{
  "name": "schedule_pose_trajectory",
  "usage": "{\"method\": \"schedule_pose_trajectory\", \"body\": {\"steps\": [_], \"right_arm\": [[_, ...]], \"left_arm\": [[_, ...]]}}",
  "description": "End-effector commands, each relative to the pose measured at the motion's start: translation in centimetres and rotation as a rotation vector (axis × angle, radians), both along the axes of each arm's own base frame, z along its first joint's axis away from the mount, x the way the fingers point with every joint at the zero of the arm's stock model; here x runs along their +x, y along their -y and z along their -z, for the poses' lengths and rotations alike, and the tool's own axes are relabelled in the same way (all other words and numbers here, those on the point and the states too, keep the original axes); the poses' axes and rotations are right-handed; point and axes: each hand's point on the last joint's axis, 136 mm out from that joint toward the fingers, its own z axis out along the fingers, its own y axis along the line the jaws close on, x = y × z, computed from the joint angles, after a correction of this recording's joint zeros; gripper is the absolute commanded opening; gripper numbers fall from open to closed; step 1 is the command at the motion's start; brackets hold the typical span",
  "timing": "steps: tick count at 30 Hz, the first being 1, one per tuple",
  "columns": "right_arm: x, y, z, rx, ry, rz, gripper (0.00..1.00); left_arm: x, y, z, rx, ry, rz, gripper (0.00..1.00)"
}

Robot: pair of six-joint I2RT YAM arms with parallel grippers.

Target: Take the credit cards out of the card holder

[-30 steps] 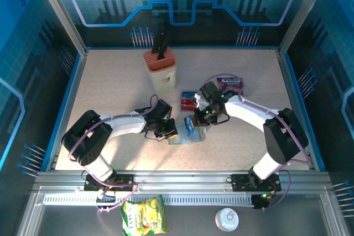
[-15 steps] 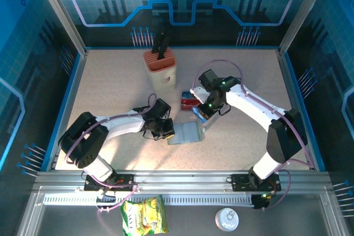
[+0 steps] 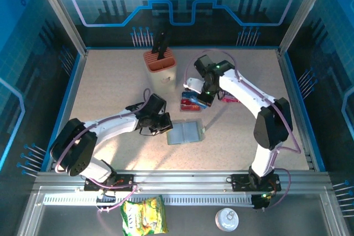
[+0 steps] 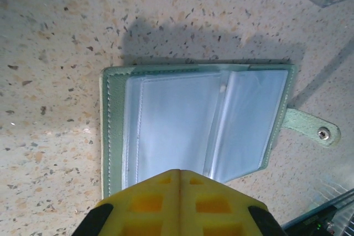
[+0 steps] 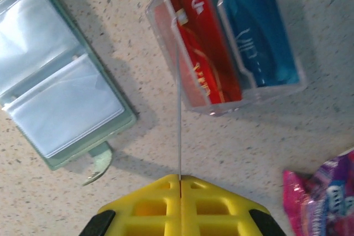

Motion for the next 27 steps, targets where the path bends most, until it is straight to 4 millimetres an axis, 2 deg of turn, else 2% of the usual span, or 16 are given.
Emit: {"method": "schedule_pose_trajectory", "body": {"steps": [1,9,20,27], "right_arm": [[0.5,0.3,-0.6,-0.037,-0.03,-0.107,0.0],[4.1,-1.4,-1.4,0.003,-0.029,-0.156,0.0],[7.1,-2.0,1.1,-0.005,-0.054,-0.173,0.03],[7.5,-1.9,1.8,-0.009,-0.056,-0.158,0.18]], "left_arm": [[0.0,-1.2,-0.7,0.026,0.027,0.0,0.02],[-0.7,-2.6,-0.4,0.026,0.022,-0.029,0.04],[-0.8,-3.8,-0.5,0.02,0.025,-0.062,0.04],[-0.7,-4.2,-0.7,0.018,0.029,-0.071,0.04]]}}
